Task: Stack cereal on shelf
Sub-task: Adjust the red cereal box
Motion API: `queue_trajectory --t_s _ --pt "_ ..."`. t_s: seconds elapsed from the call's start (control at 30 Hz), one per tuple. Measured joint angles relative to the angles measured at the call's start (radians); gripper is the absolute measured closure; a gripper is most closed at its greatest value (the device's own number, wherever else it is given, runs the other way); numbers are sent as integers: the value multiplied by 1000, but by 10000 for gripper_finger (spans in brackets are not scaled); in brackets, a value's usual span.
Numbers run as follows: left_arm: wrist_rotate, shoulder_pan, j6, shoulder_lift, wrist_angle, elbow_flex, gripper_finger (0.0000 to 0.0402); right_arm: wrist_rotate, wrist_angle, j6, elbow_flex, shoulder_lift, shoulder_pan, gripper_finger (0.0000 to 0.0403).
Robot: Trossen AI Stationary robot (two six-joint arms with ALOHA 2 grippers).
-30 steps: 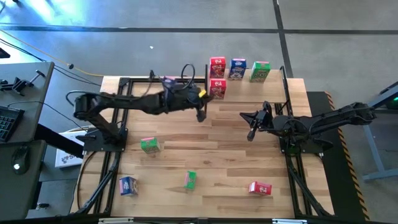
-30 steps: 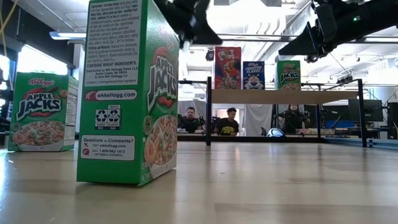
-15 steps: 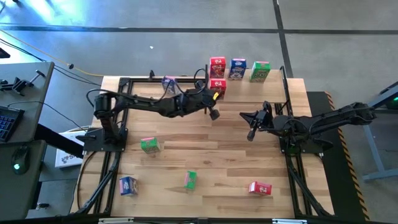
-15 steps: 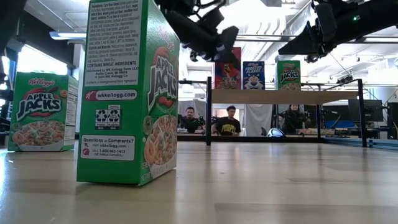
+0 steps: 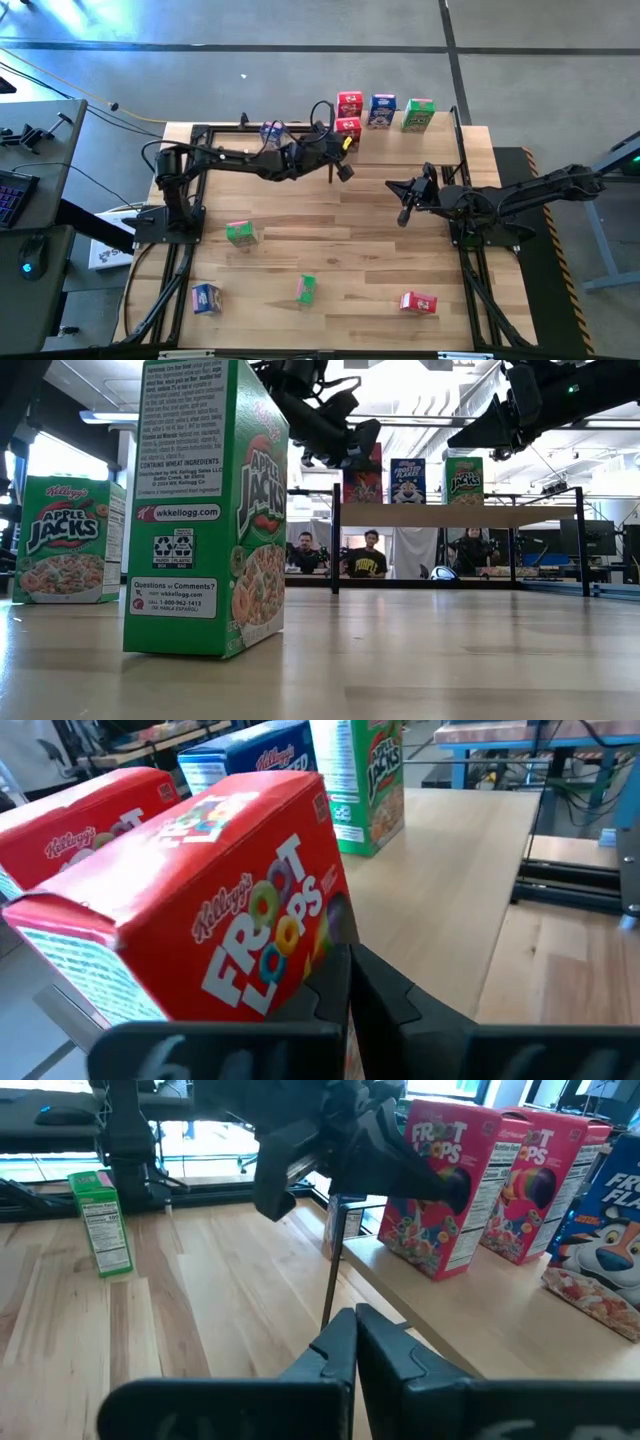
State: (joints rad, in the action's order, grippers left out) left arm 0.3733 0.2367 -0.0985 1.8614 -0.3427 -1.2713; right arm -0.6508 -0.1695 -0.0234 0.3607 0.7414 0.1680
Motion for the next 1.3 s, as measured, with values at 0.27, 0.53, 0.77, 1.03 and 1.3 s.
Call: queue_trajectory --t_s 0.27,0.53,0.77,1.03,1.3 --pt "-51 -5 -27 -37 26 -1 401 3 0 -2 0 0 0 402" --pt "-15 -6 -38 -35 108 0 401 7 -3 -2 0 0 0 402" --pt "44 14 -63 -35 106 0 401 7 -16 -2 0 0 0 402" --pt "33 33 -96 -35 106 0 401 8 -15 -3 0 0 0 402" --pt "117 0 -169 -35 110 0 401 8 -15 -3 0 0 0 402"
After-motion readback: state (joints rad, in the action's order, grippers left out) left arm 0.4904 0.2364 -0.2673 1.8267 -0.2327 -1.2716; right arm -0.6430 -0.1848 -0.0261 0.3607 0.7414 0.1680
